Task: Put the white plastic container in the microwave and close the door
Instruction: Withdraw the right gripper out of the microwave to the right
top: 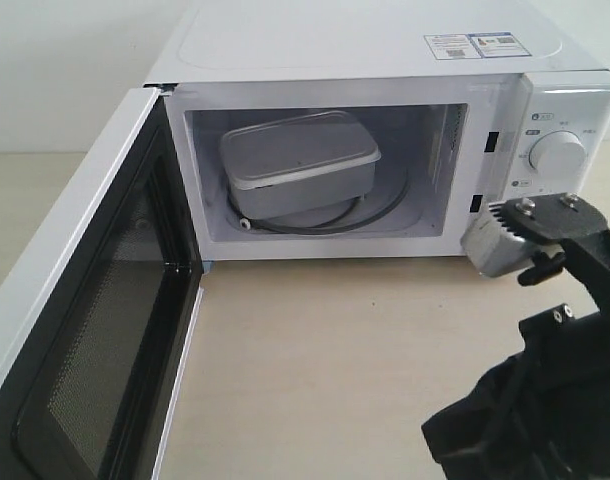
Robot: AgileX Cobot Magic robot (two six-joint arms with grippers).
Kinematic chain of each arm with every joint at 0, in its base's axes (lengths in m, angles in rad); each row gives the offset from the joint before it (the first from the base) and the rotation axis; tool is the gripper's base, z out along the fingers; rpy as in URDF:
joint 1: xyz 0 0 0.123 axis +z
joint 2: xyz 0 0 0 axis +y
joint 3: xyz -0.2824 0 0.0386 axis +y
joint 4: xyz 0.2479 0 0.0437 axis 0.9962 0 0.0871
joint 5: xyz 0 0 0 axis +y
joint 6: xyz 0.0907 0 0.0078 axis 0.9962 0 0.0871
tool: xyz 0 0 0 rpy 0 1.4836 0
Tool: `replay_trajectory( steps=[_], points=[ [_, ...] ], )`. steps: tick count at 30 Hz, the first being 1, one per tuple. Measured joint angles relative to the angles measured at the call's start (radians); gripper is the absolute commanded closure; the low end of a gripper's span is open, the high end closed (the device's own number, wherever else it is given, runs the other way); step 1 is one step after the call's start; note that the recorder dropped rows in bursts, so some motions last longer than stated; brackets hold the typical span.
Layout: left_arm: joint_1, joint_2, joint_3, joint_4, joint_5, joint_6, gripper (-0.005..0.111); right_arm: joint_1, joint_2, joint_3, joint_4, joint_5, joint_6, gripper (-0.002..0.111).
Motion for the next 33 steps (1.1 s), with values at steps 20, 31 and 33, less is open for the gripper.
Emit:
replay_trajectory(
  steps=[20,31,33],
  points=[
    [0.0,0.0,0.0,0.0,0.0,0.0,0.103,0.0,-0.041,0.0,0.013,0.059,-0.052,0.108],
    [0.0,0.0,0.0,0.0,0.0,0.0,0.103,0.0,-0.041,0.0,0.013,0.059,-0.06,0.108],
    [0.0,0.0,0.0,0.0,0.0,0.0,0.103,0.0,-0.041,0.0,0.013,0.059,-0.062,0.108]
  ],
)
